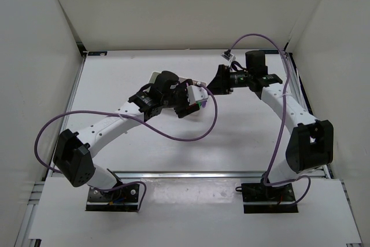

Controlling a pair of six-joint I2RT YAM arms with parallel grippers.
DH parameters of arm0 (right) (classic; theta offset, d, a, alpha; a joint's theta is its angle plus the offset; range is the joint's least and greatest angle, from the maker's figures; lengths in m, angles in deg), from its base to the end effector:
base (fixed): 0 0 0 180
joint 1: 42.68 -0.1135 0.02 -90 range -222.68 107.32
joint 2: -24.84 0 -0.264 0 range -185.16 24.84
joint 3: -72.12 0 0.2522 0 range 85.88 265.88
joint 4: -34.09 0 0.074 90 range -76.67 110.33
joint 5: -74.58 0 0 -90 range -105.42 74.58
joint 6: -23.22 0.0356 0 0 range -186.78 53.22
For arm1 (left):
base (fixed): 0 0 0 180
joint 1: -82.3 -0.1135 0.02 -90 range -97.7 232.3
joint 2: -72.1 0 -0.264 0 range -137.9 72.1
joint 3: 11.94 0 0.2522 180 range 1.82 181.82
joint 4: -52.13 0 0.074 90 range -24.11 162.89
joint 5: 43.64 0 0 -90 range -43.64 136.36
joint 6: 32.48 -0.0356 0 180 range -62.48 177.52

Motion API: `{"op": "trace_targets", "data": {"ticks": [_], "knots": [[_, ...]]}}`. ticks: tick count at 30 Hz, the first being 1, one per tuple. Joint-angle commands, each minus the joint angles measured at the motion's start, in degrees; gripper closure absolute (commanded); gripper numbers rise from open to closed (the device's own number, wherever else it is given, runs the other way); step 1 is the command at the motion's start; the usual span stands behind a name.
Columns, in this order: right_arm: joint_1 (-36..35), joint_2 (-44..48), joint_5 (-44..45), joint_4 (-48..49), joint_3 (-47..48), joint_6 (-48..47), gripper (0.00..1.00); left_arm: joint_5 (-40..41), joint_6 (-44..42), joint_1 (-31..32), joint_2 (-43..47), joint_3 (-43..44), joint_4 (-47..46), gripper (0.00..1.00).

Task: Sort the legos into containers by color

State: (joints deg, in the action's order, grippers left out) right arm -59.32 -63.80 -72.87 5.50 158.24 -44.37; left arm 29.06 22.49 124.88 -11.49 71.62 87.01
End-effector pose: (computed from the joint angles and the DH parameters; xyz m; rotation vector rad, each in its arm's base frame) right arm 0.3224 0.1277 0.3182 -0.5333 2.0912 1.4539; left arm 0.2368 -0.2319 0.3139 1.4940 1.5831 -0.4039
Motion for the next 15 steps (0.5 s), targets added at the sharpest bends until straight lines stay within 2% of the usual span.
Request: {"op": "trace_targets", "data": {"ticks": [1,11,14,15], "knots": [[-0.1,-0.6,-2.3,1.0,0.2,-0.9,0.19,-0.7,-0.3,-0.1,2.5,0.4,-2.4,0.82],[-0.1,-1.9,-1.4,0.9,0.3,-1.9,0.22,-0.7,-0.9,-0.2,3.1,0.7,-4.1,0.83],[-0.1,-2.8,-1.9,1.4,0.9,-1.5,0.26,-0.7,-1.1,-0.2,3.4,0.4,-4.4,0.83],[-0.1,-2.9,-2.1,1.7,0.9,-1.5,0.31,-0.5,-1.1,-0.2,3.4,0.4,-4.5,0.83]]}}
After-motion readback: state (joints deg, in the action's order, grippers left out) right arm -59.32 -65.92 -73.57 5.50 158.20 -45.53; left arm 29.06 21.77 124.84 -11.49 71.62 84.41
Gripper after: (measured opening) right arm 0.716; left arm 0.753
